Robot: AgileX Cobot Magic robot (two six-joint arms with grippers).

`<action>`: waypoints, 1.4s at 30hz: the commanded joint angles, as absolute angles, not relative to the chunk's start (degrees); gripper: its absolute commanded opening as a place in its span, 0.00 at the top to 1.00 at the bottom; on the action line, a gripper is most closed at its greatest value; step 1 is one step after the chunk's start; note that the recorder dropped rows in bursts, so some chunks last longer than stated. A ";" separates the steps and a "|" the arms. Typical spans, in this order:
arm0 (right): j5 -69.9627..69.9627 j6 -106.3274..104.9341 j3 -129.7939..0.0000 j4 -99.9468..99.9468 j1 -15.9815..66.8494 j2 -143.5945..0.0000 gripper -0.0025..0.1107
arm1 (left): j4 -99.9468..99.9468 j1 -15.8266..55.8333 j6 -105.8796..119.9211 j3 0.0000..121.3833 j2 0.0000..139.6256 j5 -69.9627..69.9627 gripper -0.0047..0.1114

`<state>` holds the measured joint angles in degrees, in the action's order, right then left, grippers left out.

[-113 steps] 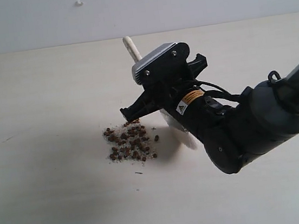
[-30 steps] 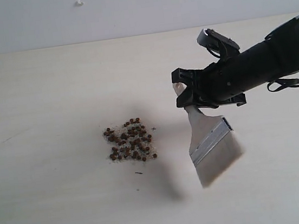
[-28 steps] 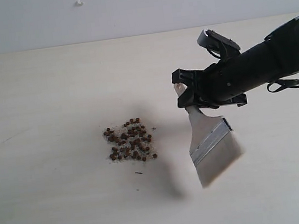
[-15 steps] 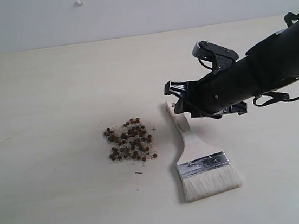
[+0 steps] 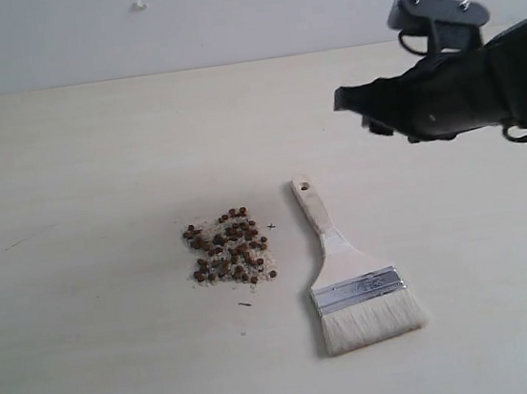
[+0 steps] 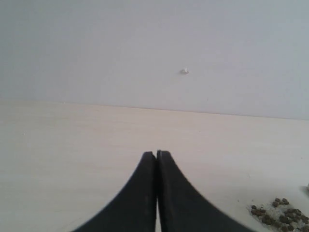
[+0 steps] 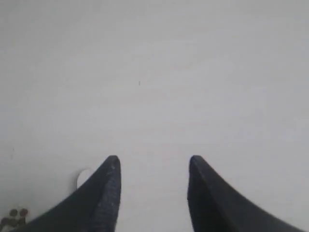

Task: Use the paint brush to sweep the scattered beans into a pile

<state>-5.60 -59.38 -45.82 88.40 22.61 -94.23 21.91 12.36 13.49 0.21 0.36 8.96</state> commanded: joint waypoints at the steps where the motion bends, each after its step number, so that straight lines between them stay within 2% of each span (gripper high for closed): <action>1: -9.89 -60.13 -39.64 84.95 22.69 -82.24 0.88 | 21.67 12.73 13.32 0.00 0.00 8.91 0.96; 2: -10.46 -59.84 -37.85 84.81 22.69 -79.14 0.97 | 21.67 12.73 13.32 0.00 0.00 8.91 0.96; 11: -8.99 -59.80 -22.89 84.21 22.69 -51.91 0.98 | 21.67 12.73 13.32 0.00 0.00 8.91 0.96; 15: -8.99 -59.80 -20.42 84.21 22.69 -43.06 0.98 | 21.67 12.73 13.32 0.00 0.00 8.91 0.96; 22: -8.99 -60.36 -20.42 83.42 22.69 -33.41 0.98 | 21.67 12.73 13.32 0.00 0.00 8.91 0.96; 30: -15.28 -67.52 -20.42 73.95 22.58 -29.63 0.98 | 21.67 12.73 13.32 0.00 0.00 8.91 0.96; 39: -9.08 -71.80 -12.40 74.63 8.05 -11.99 0.98 | 21.67 12.73 13.32 0.00 0.00 8.91 0.96; 42: -10.02 -71.80 -8.90 74.63 6.21 -5.85 0.98 | 21.67 12.73 13.32 0.00 0.00 8.91 0.96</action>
<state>-9.93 -71.18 -11.60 75.19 7.70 -10.48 21.91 12.36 13.49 0.21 0.36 8.96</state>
